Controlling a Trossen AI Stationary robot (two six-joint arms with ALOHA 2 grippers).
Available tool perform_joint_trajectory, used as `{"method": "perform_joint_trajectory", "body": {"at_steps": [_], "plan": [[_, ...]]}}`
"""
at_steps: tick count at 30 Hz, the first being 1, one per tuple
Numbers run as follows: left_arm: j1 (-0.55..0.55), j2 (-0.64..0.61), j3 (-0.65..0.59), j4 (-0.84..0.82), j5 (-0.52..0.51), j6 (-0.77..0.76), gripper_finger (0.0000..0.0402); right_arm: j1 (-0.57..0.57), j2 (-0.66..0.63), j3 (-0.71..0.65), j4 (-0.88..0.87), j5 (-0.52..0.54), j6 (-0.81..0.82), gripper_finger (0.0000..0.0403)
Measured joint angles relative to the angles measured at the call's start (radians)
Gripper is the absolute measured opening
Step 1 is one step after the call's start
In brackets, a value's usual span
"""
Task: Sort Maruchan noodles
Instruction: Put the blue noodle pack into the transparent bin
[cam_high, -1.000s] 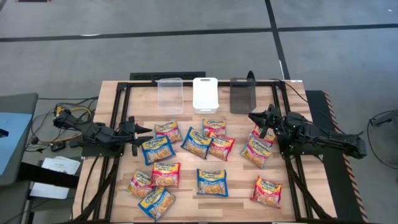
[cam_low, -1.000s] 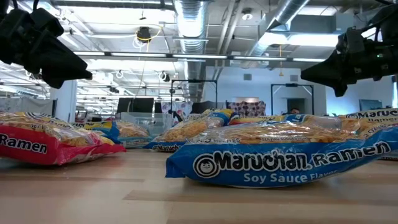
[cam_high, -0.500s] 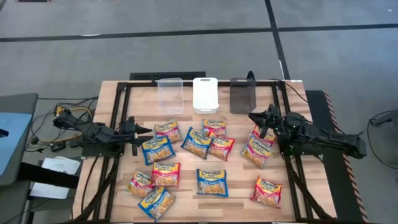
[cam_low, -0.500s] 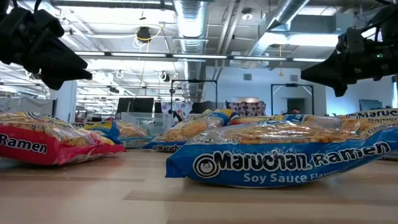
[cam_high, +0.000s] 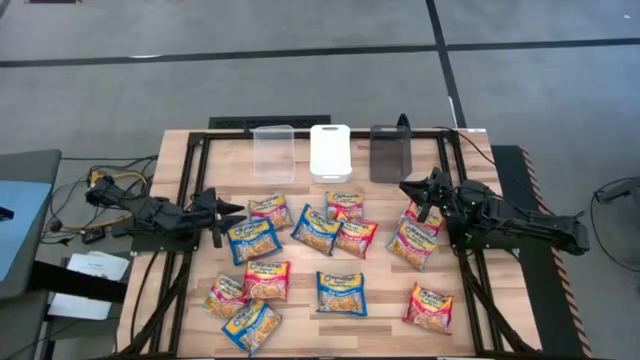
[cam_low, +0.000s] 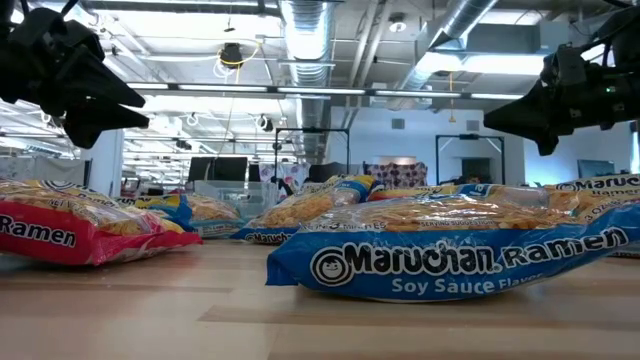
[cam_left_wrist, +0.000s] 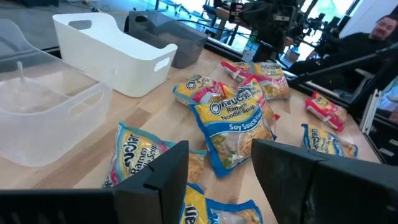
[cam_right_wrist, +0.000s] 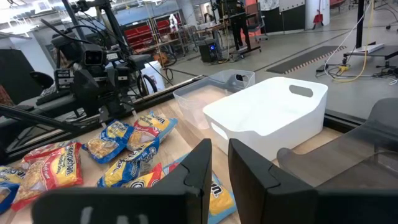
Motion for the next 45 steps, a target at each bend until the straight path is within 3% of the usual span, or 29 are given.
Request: {"method": "perform_joint_trajectory", "body": {"at_steps": [10, 18, 28, 41, 45], "plan": [[0.000, 0.000, 0.000, 0.000, -0.069, 0.047, 0.0168, 0.000, 0.000, 0.000, 0.000, 0.000, 0.000, 0.0081], [0.000, 0.000, 0.001, -0.003, -0.104, 0.051, 0.0209, 0.000, 0.000, 0.000, 0.000, 0.000, 0.000, 0.0081], [0.000, 0.000, 0.001, -0.006, -0.286, -0.005, 0.0234, 0.000, 0.000, 0.000, 0.000, 0.000, 0.000, 0.0081], [0.000, 0.000, 0.002, -0.005, -0.248, -0.076, 0.0235, 0.000, 0.000, 0.000, 0.000, 0.000, 0.000, 0.0081], [0.000, 0.000, 0.017, -0.017, -0.179, -0.074, 0.0235, 0.000, 0.000, 0.000, 0.000, 0.000, 0.000, 0.0081]]}}
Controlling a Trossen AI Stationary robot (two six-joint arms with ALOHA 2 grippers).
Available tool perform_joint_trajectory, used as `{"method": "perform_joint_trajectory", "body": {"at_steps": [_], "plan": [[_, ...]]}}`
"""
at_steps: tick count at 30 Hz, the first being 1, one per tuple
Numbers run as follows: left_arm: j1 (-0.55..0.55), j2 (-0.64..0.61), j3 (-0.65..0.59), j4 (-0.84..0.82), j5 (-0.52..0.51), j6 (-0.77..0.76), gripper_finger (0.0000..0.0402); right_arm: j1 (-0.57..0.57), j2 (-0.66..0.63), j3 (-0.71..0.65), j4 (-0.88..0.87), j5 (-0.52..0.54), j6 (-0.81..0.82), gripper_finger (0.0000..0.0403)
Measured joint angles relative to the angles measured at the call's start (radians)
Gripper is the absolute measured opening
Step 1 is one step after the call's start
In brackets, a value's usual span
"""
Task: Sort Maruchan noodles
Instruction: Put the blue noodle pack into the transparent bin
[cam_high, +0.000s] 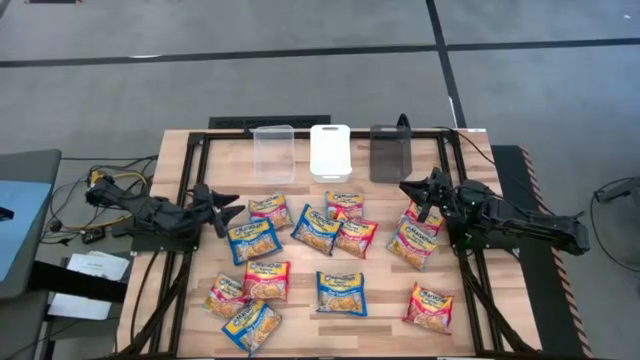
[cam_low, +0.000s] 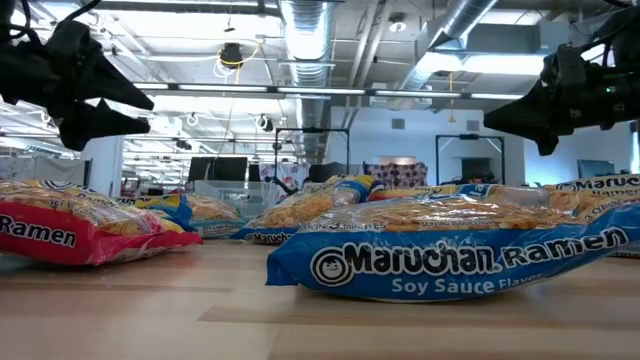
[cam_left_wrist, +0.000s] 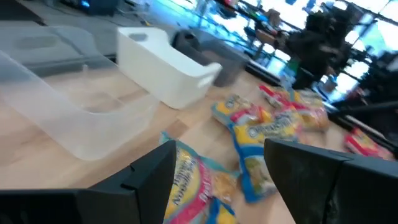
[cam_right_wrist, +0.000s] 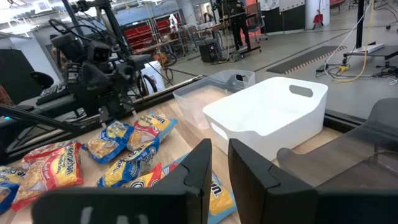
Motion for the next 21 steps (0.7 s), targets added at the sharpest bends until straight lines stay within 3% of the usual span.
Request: {"method": "perform_joint_trajectory", "body": {"at_steps": [9, 21], "plan": [[0.000, 0.000, 0.156, -0.005, 0.001, 0.095, 0.0235, 0.000, 0.000, 0.000, 0.000, 0.000, 0.000, 0.0081], [0.000, 0.055, 0.400, -0.173, -0.001, 0.115, 0.0235, 0.000, 0.000, 0.000, 0.000, 0.000, 0.000, 0.0081]]}}
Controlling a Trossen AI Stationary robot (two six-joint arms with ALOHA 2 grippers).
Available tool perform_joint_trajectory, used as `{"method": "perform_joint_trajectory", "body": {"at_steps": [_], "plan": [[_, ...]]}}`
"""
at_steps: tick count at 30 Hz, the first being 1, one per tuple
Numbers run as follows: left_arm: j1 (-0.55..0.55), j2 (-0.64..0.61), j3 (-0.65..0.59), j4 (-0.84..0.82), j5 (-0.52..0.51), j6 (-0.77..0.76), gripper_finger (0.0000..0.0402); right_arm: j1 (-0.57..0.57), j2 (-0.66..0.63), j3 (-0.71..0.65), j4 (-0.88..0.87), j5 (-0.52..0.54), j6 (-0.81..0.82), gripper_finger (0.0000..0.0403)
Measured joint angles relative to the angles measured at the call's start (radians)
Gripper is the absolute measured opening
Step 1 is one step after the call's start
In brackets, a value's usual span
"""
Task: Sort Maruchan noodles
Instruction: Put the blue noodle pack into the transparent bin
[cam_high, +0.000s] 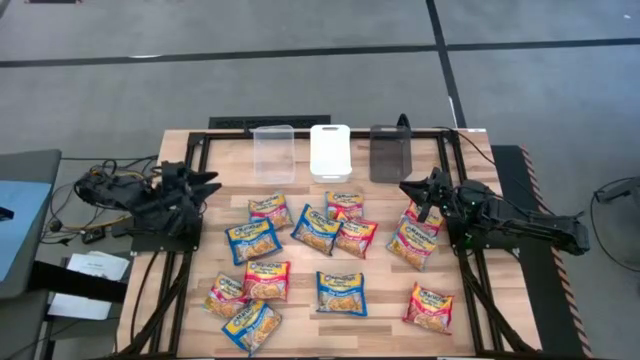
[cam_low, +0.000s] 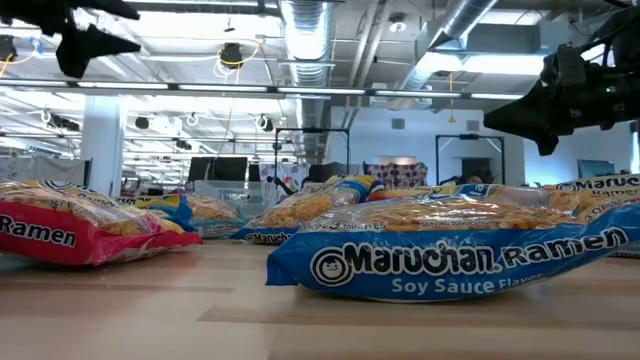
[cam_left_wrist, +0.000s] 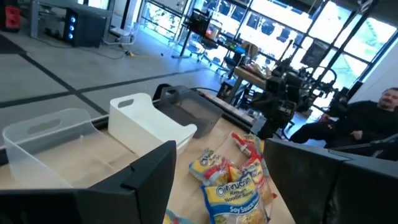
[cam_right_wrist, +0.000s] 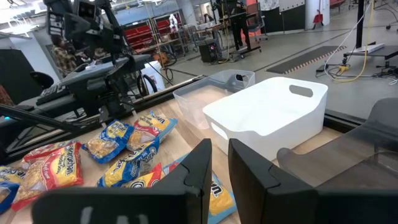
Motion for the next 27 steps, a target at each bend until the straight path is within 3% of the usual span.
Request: {"method": "perform_joint_trajectory", "body": {"at_steps": [7, 13, 27], "plan": [[0.000, 0.185, 0.173, -0.183, -0.002, -0.009, 0.0235, 0.000, 0.000, 0.000, 0.000, 0.000, 0.000, 0.0081], [0.000, 0.321, 0.293, -0.429, 0.049, -0.141, 0.0235, 0.000, 0.000, 0.000, 0.000, 0.000, 0.000, 0.0081], [0.000, 0.430, 0.301, -0.649, 0.180, -0.395, 0.0235, 0.000, 0.000, 0.000, 0.000, 0.000, 0.000, 0.0081]]}}
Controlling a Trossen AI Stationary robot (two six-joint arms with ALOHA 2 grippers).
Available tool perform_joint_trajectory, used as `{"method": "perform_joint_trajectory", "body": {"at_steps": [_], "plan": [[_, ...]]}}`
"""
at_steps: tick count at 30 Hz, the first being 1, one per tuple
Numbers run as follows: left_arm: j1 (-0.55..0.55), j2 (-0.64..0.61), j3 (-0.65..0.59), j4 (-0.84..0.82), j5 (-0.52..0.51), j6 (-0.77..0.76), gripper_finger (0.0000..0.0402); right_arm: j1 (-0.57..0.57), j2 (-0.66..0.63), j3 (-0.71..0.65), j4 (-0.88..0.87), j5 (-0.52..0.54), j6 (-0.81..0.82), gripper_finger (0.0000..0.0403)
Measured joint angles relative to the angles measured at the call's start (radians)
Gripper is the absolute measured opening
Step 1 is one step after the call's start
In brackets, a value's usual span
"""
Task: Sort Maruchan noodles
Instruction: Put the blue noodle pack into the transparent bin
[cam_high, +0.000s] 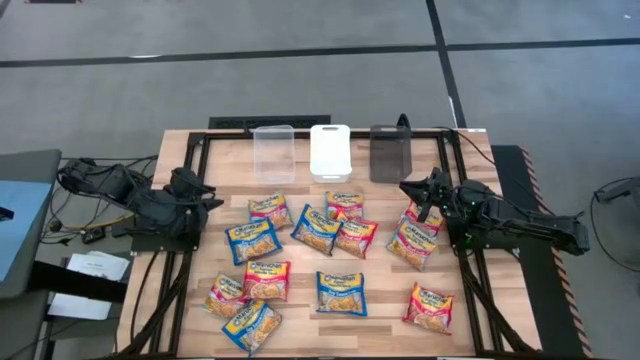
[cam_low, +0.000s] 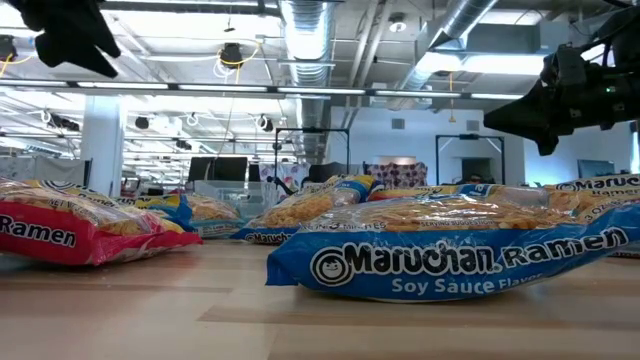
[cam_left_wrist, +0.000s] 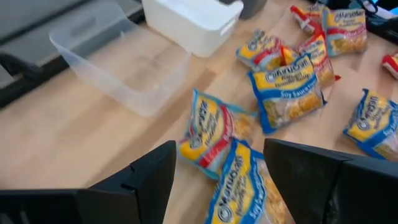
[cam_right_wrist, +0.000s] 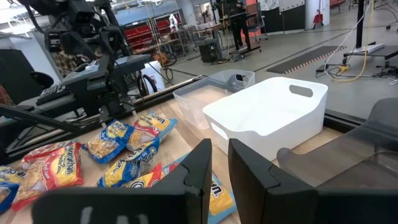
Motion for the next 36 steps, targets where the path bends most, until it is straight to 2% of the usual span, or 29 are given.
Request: {"method": "perform_joint_trajectory", "body": {"at_steps": [9, 14, 24, 36], "plan": [[0.000, 0.005, 0.000, -0.003, 0.081, -0.073, 0.0235, 0.000, 0.000, 0.000, 0.000, 0.000, 0.000, 0.0081], [0.000, 0.049, 0.000, -0.003, 0.089, -0.104, 0.0235, 0.000, 0.000, 0.000, 0.000, 0.000, 0.000, 0.0081], [0.000, 0.183, 0.000, -0.002, 0.093, -0.053, 0.0235, 0.000, 0.000, 0.000, 0.000, 0.000, 0.000, 0.0081], [0.000, 0.297, 0.000, 0.049, 0.214, 0.012, 0.0235, 0.000, 0.000, 0.000, 0.000, 0.000, 0.000, 0.0081]]}}
